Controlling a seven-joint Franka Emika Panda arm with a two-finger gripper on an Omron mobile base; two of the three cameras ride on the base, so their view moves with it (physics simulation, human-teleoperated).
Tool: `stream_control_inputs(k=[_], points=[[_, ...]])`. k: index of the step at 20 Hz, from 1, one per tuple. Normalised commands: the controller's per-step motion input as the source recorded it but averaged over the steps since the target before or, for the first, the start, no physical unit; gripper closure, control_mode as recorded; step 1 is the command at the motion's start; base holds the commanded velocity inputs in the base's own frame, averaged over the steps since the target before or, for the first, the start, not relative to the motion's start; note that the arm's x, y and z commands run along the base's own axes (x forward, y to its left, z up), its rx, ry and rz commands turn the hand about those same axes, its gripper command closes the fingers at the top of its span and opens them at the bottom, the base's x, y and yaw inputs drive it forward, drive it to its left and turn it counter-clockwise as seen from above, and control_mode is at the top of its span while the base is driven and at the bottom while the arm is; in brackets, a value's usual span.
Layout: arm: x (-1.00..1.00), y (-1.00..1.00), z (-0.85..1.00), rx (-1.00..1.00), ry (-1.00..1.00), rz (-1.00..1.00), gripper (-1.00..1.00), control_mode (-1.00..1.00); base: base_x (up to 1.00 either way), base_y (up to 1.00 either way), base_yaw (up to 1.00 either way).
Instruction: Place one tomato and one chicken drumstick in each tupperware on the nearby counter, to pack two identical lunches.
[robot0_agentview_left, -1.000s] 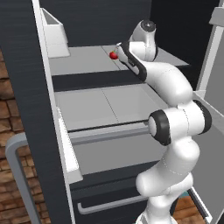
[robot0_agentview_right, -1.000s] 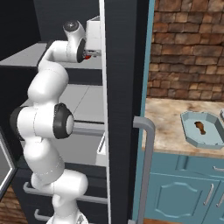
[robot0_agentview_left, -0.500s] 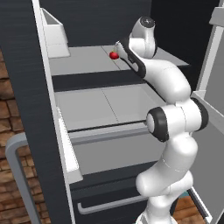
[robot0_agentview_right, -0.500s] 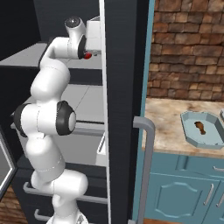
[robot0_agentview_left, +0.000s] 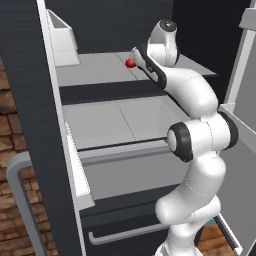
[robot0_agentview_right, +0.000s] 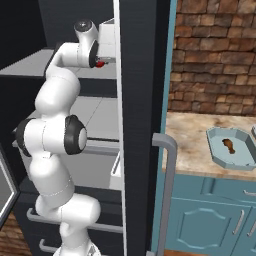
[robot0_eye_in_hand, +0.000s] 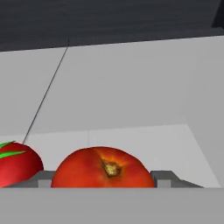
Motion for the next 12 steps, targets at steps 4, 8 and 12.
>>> stream_control_inputs(k=[4,8,12], points=[[-0.35,0.00,-0.05,0.00,-0.01,0.00,1.00,-1.00,0.00,0.00,0.00],[-1.00,0.01,0.00,0.00,-0.08,0.00,1.00,-1.00,0.00,0.00,0.00],[-1.00,0.17,0.00,-0.01,-0.11,0.00,1.00,-1.00,0.00,0.00,0.00]])
